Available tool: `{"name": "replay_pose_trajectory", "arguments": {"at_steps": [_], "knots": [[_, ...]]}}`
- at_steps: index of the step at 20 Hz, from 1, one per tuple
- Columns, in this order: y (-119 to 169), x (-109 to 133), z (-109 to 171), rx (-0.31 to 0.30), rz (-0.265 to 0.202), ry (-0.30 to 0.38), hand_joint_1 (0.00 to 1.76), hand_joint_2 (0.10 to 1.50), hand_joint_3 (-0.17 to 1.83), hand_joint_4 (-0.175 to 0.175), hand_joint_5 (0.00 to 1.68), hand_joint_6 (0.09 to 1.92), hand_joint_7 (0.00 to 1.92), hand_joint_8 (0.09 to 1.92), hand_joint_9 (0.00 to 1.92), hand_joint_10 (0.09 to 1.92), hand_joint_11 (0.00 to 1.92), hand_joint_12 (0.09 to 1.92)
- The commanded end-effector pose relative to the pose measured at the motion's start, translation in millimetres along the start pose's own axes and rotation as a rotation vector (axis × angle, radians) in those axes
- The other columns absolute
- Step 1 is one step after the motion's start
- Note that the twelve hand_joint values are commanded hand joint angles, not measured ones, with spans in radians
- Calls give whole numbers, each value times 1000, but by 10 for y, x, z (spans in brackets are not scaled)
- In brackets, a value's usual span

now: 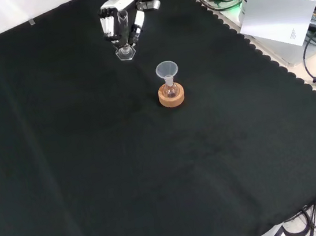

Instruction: Pour the water from the graduated cylinder into the round-bottom flask.

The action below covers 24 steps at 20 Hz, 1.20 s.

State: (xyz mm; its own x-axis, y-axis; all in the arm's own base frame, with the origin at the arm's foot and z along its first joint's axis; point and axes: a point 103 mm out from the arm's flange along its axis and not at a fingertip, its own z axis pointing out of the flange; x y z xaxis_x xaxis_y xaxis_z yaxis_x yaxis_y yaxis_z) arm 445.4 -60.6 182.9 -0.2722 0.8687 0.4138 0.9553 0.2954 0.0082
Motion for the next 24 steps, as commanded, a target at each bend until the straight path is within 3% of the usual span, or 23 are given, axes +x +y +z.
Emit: {"name": "replay_pose_trajectory", "arguments": {"at_steps": [1,12,24], "knots": [[-189,173,-21,54,1,-28,1275,1069,-4,-175,1073,863,1098,843,1464,87,1275,726],[-434,424,-29,189,-6,-171,1276,1067,-4,-175,1077,856,1102,836,1468,87,1277,723],[-586,554,63,337,18,-326,1276,1066,-3,-175,1079,852,1104,832,1471,87,1277,720]]}}
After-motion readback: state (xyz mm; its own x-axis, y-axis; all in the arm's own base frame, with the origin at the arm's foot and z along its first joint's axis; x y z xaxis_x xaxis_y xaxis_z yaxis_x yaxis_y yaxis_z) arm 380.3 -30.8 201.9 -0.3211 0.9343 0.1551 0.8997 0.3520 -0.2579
